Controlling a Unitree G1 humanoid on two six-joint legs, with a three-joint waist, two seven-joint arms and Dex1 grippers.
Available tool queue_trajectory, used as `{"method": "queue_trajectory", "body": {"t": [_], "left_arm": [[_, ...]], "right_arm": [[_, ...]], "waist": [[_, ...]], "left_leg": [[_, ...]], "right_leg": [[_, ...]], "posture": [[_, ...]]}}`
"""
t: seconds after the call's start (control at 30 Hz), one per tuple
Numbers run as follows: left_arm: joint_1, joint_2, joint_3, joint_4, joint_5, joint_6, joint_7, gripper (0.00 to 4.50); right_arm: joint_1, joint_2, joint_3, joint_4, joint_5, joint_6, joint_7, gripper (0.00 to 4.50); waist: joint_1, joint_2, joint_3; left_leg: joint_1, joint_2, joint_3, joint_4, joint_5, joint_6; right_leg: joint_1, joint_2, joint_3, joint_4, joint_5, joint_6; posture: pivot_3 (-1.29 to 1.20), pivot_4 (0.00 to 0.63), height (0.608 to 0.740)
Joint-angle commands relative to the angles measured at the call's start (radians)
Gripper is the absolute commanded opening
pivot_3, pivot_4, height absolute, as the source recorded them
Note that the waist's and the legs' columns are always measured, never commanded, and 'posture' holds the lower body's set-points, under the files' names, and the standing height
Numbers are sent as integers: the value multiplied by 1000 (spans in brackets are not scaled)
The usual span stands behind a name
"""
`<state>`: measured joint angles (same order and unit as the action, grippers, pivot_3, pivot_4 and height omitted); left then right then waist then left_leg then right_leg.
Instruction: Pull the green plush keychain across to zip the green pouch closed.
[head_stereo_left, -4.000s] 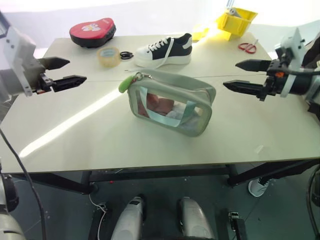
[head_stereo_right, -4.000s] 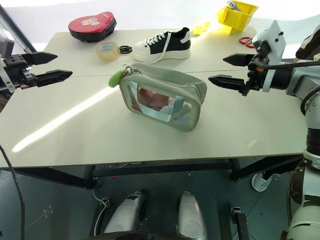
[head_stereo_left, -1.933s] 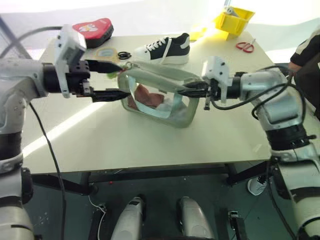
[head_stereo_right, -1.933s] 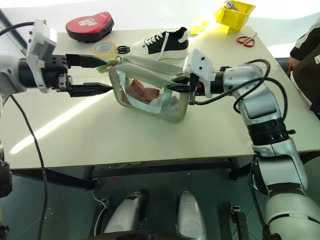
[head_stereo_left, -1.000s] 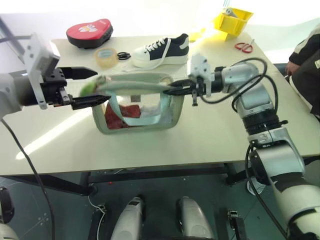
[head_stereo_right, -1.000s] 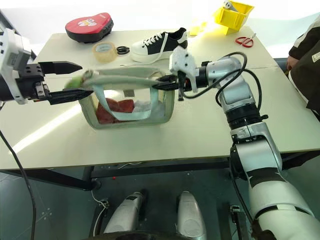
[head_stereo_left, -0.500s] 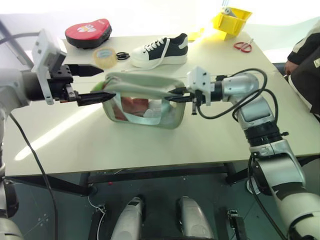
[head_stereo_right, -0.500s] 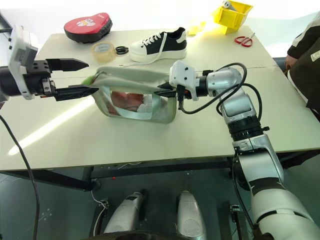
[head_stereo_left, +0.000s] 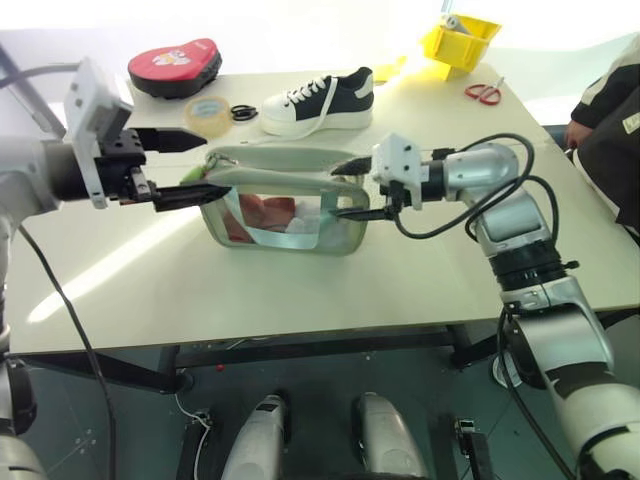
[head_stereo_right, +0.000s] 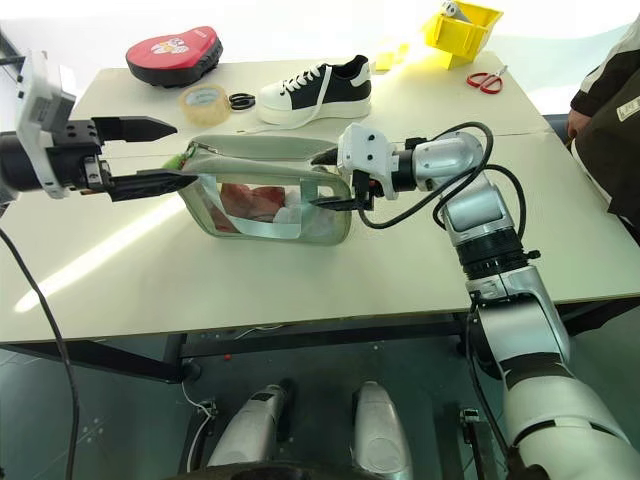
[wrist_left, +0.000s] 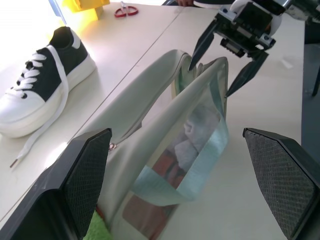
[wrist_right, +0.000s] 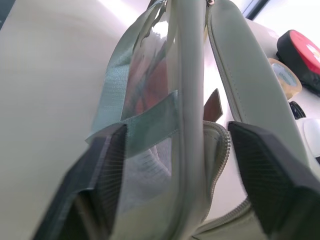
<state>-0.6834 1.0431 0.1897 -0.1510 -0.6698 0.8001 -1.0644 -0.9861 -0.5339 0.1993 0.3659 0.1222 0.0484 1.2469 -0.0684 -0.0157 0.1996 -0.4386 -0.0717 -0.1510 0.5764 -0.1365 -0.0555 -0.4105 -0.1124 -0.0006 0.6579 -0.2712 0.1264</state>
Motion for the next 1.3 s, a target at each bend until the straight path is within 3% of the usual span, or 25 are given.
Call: {"method": "queue_trajectory", "body": {"t": [0.03,0.3,0.33,0.43,0.63,0.83,1.0,1.3], "left_arm": [[14,24,58,-8,1,-7,12,4500],[45,33,84,-21,-4,2,27,4500],[43,33,81,-20,-4,2,28,4500],[35,34,75,-14,1,-2,28,4500],[24,38,72,-12,0,3,29,4500],[34,65,77,92,49,-42,13,4500],[48,82,58,367,135,-162,-46,4500],[-13,-43,-14,448,178,-210,-66,4500]], "right_arm": [[-43,-44,-63,-81,59,50,29,4466],[19,-86,-80,-196,120,155,56,4466],[27,-78,-75,-198,115,152,48,4239],[46,-56,-58,-181,89,128,19,3184],[45,-39,-50,-118,50,72,-15,45],[41,-38,-44,-96,29,32,-19,11],[22,-36,-48,-73,33,4,-15,11],[10,-26,-48,-50,30,0,-21,11]], "waist": [[1,0,0],[1,0,0],[1,0,0],[1,0,0],[1,0,0],[0,0,0],[0,0,0],[8,0,0]], "left_leg": [[0,0,0,0,0,0],[0,0,0,0,0,0],[0,0,0,0,0,0],[0,0,0,0,0,0],[0,0,0,0,0,0],[0,0,0,0,0,0],[1,0,1,-1,0,0],[1,0,1,0,0,0]], "right_leg": [[0,0,0,0,0,0],[0,0,0,0,0,0],[0,0,0,0,0,0],[0,0,0,0,0,0],[0,0,0,0,0,0],[0,0,0,0,0,0],[0,0,0,0,0,0],[1,0,0,0,0,0]], "posture": [[0,150,740],[0,150,740],[0,150,740],[0,150,740],[0,150,740],[0,150,740],[0,150,740],[0,150,740]]}}
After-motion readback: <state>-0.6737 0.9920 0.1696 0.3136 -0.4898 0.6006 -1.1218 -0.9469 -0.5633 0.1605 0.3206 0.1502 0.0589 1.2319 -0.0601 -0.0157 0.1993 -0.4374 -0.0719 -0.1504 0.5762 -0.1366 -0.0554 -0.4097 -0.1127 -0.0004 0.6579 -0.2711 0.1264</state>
